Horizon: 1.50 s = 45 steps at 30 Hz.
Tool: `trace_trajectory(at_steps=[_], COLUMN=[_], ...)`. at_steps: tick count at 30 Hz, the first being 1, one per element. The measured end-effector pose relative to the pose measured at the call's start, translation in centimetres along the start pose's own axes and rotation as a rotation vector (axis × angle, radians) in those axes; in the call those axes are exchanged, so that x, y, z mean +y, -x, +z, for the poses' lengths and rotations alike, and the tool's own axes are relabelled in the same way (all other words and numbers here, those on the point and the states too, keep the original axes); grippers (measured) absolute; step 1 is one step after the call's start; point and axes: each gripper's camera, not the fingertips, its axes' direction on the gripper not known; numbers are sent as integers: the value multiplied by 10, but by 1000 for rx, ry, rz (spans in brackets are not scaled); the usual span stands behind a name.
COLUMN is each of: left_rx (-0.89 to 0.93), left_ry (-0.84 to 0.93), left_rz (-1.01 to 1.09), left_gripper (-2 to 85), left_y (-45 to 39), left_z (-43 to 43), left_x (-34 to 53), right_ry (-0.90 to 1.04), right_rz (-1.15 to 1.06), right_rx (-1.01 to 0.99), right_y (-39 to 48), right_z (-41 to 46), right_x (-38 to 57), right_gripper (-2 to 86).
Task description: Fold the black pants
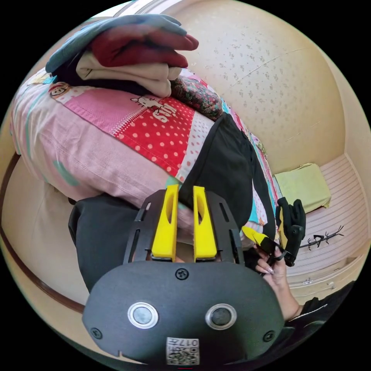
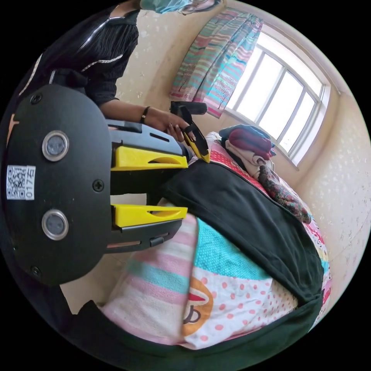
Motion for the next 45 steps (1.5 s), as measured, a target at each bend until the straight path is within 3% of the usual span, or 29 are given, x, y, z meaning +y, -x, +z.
trace_trajectory(at_steps=[6,11,16,18,20,22,24,26,28,37,45], left_rx=[-17,24,81,21,-214,-338,-222,15,102,49,104], left_ry=[-9,-33,-25,-26,-84,-104,-42,-4,-12,157,114], left_rz=[-3,4,151,191,176,113,76,70,102,176,-23], left_gripper=[61,48,20,4,-3,-4,-1,19,52,111,71], left_y=[-11,-14,-37,-48,-47,-30,-7,8,6,-14,35], left_z=[-3,-13,-54,-67,-82,-82,-74,-68,-67,-14,3], left_x=[9,19,24,27,36,40,39,38,36,21,31], right_ry=[-16,50,-49,-52,-26,33,71,49,33,-56,6], right_rz=[30,27,2,-44,-75,-62,38,83,72,40,38], right_rx=[75,28,-63,28,86,99,-3,-130,-165,-282,-310], right_y=[-8,-23,-10,0,-5,-23,-59,-80,-88,-101,-124], right_z=[5,25,-11,-26,-24,-10,1,-4,-8,-28,-14], right_x=[17,14,8,11,14,13,10,10,12,18,20], right_gripper=[127,81,42,37,36,34,32,31,29,30,30])
